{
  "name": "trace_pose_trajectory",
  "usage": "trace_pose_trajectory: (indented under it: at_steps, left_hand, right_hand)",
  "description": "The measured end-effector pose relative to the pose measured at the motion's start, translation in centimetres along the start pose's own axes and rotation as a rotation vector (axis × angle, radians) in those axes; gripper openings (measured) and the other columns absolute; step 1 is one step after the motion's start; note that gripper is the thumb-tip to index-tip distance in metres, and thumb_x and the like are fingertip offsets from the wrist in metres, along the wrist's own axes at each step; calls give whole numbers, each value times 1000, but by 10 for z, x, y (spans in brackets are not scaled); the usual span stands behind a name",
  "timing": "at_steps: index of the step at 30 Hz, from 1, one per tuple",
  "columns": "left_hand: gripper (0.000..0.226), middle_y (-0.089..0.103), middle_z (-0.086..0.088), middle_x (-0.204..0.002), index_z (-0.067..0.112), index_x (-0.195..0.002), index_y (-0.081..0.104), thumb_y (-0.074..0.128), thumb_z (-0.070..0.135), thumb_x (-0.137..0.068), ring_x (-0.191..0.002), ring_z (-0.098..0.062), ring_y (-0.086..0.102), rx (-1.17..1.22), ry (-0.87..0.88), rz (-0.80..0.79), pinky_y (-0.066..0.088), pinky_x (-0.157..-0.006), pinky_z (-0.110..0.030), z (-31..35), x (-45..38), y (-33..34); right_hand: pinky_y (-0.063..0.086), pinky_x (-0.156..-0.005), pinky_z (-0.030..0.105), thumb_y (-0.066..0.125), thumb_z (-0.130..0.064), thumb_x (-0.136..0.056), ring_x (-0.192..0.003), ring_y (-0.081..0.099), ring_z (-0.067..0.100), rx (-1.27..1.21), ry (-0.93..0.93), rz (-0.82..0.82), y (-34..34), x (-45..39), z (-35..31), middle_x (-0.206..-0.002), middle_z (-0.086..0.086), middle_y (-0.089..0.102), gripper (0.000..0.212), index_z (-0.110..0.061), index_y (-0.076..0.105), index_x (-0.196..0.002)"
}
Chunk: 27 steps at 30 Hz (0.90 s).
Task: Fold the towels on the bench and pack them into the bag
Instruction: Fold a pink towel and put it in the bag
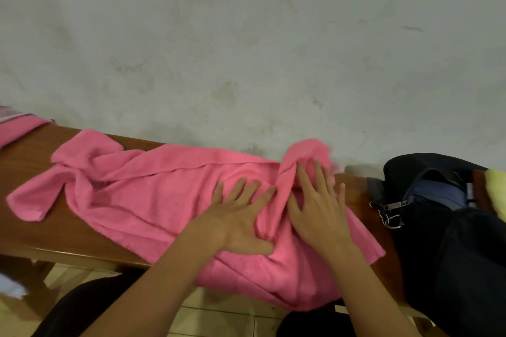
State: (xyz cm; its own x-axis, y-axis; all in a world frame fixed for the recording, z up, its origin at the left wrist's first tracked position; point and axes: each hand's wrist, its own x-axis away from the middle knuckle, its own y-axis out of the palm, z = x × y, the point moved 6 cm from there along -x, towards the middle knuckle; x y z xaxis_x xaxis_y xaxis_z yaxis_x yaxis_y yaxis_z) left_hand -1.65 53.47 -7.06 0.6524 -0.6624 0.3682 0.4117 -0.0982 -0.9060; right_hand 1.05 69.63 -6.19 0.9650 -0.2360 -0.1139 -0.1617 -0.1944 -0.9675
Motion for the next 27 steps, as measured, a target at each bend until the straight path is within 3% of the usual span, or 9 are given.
trace_pose_trajectory:
  at_steps: [3, 7, 13, 18, 21, 23, 27]
  left_hand:
    - [103, -40, 6, -153, 43, -146, -29, 44, 77, -81, -140, -21, -38, -26, -49, -28, -18, -113, -62, -11, -3, 6]
    - [104, -44, 5, -150, 41, -146, -30, 25, 92, -75, -139, -23, -39, -44, -133, -1, -19, -112, -64, -27, -5, 8]
    - [104, -44, 3, -150, 41, -147, -30, 15, 95, -70, -140, -23, -38, -13, -177, 40, -20, -113, -62, -41, -9, 4]
    - [105, -43, 3, -151, 40, -147, -29, 16, 95, -69, -139, -22, -39, -38, -146, 42, -23, -112, -59, -40, -14, 3]
    - [105, -42, 2, -152, 41, -146, -30, 20, 94, -70, -139, -22, -40, -54, -97, 33, -23, -112, -60, -37, -16, 4]
    - [106, -42, 3, -152, 42, -145, -31, 23, 95, -70, -138, -21, -40, -55, -64, 21, -23, -111, -61, -33, -16, 6]
    - [109, -40, 5, -153, 42, -147, -28, 28, 95, -70, -139, -19, -40, -54, -43, 23, -26, -110, -60, -28, -19, 5]
  right_hand:
    - [0, -122, 56, 17, -53, -99, -153, -8, 26, 3, 93, -113, 11, -4, 12, -167, 5, -10, 64, -35, 1, -158]
    - [-4, -122, 46, 16, -61, -100, -153, -7, 28, -43, 193, -82, 14, 3, 22, -166, 6, -14, 71, -33, -15, -156]
    - [-9, -122, 42, 4, -65, -96, -152, -15, 23, 29, 270, -95, 9, 27, 34, -163, 8, -23, 77, -22, -25, -154]
    - [-5, -124, 41, 5, -64, -97, -153, -12, 26, 132, 363, -186, 4, 57, 42, -164, 17, -12, 87, -1, -11, -155]
    - [-3, -124, 42, -9, -71, -86, -153, -6, 32, 189, 379, -64, -6, 65, 34, -163, 26, -3, 105, 11, 4, -151]
    - [-2, -124, 40, -10, -76, -83, -153, -5, 29, 101, 333, -26, -6, 62, 25, -164, 22, -4, 108, 4, 1, -155]
    - [-11, -123, 41, 8, -66, -96, -152, -15, 20, 24, 178, -126, 12, 48, 14, -165, 6, -13, 81, -16, -9, -158]
